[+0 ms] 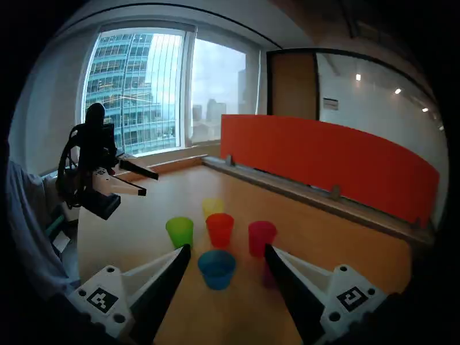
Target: Pour water
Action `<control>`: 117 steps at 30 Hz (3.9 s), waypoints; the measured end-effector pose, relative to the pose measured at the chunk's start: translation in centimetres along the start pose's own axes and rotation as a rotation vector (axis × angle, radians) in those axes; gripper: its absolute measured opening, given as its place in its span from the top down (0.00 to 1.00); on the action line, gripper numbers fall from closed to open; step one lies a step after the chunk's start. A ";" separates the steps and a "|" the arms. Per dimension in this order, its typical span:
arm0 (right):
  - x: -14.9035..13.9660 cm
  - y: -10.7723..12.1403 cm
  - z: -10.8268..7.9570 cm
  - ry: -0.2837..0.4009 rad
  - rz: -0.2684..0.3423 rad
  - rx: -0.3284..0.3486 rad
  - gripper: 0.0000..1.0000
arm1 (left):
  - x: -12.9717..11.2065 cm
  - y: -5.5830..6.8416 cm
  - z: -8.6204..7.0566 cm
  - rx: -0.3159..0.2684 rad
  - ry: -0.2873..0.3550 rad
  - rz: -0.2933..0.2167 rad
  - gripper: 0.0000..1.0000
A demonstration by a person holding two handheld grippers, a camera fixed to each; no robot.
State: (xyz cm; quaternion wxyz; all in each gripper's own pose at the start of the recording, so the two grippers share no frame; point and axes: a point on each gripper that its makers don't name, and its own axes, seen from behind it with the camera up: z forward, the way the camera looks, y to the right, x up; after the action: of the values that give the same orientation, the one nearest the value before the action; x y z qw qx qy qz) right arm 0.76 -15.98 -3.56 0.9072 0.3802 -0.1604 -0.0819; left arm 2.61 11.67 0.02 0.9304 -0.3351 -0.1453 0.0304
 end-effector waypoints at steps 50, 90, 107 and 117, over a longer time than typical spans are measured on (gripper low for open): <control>-11.0 -0.8 8.7 -0.234 -0.048 0.066 0.01 | -11.4 0.9 5.4 -0.091 -0.326 0.037 0.00; -11.4 -1.0 11.3 -0.251 -0.049 0.094 0.00 | -12.1 0.9 9.4 -0.120 -0.370 0.065 0.14; -11.7 -1.6 12.5 -0.260 -0.060 0.096 0.00 | -11.5 1.0 9.0 -0.122 -0.359 0.064 0.14; -12.2 -1.4 13.2 -0.267 -0.066 0.082 0.09 | -10.9 1.0 8.4 -0.113 -0.340 0.071 0.14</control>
State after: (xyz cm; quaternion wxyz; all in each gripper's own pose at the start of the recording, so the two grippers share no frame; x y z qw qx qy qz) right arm -15.35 -22.41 1.35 0.8584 0.4078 -0.2701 -0.1549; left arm -10.26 15.91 2.84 0.8706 -0.3817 -0.2900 0.1110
